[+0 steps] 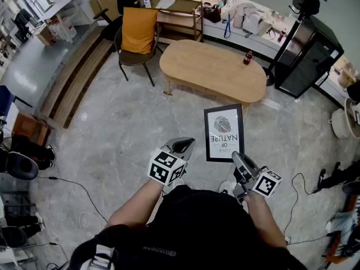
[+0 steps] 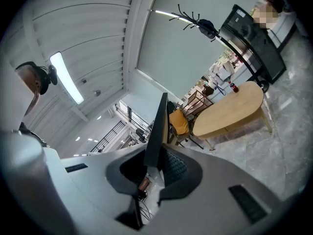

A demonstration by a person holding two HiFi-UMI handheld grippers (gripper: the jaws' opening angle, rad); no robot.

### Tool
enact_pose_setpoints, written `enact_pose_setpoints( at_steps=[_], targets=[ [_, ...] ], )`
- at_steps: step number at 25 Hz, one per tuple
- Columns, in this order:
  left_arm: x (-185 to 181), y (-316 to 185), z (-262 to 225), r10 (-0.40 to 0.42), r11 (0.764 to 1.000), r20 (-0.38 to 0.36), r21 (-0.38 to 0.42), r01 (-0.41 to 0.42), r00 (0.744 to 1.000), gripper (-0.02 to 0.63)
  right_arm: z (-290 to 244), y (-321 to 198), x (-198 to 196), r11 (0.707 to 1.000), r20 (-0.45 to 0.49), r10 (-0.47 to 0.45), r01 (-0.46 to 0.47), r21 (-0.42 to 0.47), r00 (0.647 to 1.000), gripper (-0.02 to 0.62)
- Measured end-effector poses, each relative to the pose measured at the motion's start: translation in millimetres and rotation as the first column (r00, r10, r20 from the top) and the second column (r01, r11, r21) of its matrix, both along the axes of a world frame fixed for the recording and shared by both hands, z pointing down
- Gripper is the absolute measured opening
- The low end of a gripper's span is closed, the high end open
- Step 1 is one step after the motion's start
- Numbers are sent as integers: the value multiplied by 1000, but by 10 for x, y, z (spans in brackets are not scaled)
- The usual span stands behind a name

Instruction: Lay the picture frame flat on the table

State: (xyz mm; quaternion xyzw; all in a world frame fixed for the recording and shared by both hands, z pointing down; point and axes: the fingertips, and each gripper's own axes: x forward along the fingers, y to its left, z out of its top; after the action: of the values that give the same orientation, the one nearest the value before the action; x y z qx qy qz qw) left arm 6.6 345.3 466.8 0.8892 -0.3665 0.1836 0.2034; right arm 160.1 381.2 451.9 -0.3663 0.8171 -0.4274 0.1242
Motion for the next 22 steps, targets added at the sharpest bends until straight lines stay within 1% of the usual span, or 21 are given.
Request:
enact_pose_setpoints(
  at_steps=[6,13,19,22],
  targets=[
    [3,-52,5,-6,1000,-1,2,6,1000,5,23,-25,25,1000,0,2,-2,1,1000,41],
    [26,-47,7,2,1000,19,19,-2,1000,5,36,-54,25,1000,7,-4,4,4,1000,41],
    [-14,-146,24,-5,1000,7,12,5,1000,5,40,-173,2,1000,-8,-9,9,0,1000,41],
    [-64,-183,47,0,1000,-6,11,0,1000,5,51,-239,-2,1000,6,8,-8,-7,1000,41]
  ],
)
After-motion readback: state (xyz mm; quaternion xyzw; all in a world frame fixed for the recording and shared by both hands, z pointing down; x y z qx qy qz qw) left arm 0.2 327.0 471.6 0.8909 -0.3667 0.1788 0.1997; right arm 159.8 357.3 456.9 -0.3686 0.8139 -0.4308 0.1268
